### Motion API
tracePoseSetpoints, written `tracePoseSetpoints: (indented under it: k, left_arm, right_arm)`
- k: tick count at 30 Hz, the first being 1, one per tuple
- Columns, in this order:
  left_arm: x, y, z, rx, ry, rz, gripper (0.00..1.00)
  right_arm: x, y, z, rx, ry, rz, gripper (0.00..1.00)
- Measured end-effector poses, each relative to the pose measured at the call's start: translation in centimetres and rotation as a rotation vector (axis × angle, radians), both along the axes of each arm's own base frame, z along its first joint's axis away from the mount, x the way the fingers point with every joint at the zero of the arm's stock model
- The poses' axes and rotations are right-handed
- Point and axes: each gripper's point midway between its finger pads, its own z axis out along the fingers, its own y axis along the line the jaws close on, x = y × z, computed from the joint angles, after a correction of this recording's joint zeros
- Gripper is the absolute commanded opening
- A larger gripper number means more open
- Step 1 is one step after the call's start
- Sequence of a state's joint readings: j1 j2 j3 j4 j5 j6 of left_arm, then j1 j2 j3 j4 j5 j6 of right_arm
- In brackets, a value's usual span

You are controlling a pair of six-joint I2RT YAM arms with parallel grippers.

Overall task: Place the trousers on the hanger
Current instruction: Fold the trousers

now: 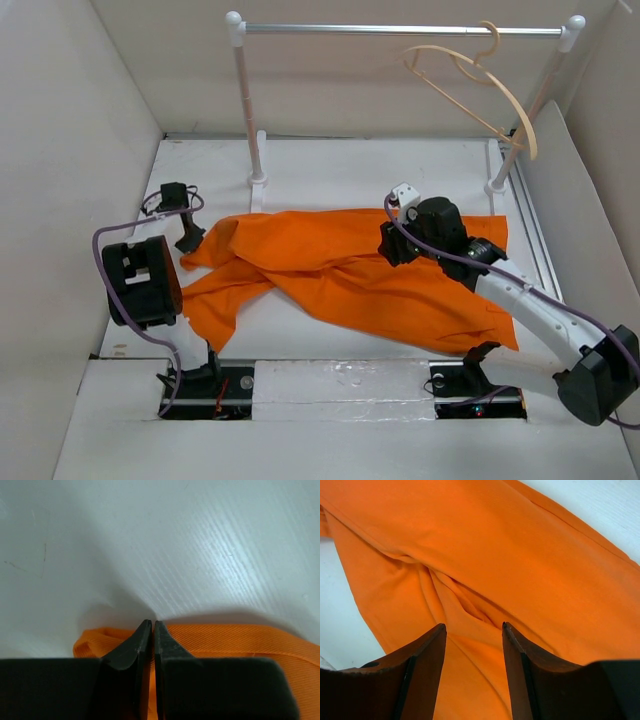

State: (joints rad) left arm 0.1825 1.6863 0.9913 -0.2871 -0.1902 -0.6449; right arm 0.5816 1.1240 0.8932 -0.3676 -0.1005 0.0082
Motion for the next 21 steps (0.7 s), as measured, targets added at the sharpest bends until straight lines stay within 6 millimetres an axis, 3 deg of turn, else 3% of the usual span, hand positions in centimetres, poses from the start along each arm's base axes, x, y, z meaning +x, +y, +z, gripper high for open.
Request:
tracePoseSetpoints:
  k: [2,4,5,9,12,14,18,21]
  left_arm:
    - [0.5,0.2,1.3,0.019,-0.023,-0.002,0.00]
    - [0.9,0.1,4.3,0.049,-0.095,-0.009,0.00]
    - [1.0,0.1,6.3,0.067,-0.147,-0.010,0.00]
    - [0.6,-0.6,17.6,0.131,-0.459,-0.023,0.00]
    - [-0.5,-0.6,23.3,0.161,-0.597,-0.010,0.00]
    - [-1.7,-0.3,24.5,0.181,-0.613,0.004,0.00]
    - [-4.7,0.0,25.0,0.238,-0.543,0.020,0.00]
    - [-4.7,0.3,26.3,0.293,-0.526,0.008,0.00]
  right_arm:
    - [0.0,-0.4,0.1,-0.005,-0.001,-0.005,0.55]
    - [0.0,-0.8,0.2,-0.009,-0.002,-0.012,0.55]
    - [0.0,-1.2,0.2,-0.011,0.000,-0.019,0.55]
    - [0.1,-2.1,-0.1,-0.018,0.017,-0.038,0.55]
    - [0.1,-2.6,-0.4,-0.018,0.035,-0.045,0.56]
    - [0.0,-3.0,-0.6,-0.021,0.048,-0.049,0.56]
    - [-0.2,-3.4,-0.5,-0.013,0.058,-0.053,0.59]
    - [0.1,-3.7,-0.6,-0.011,0.061,-0.054,0.59]
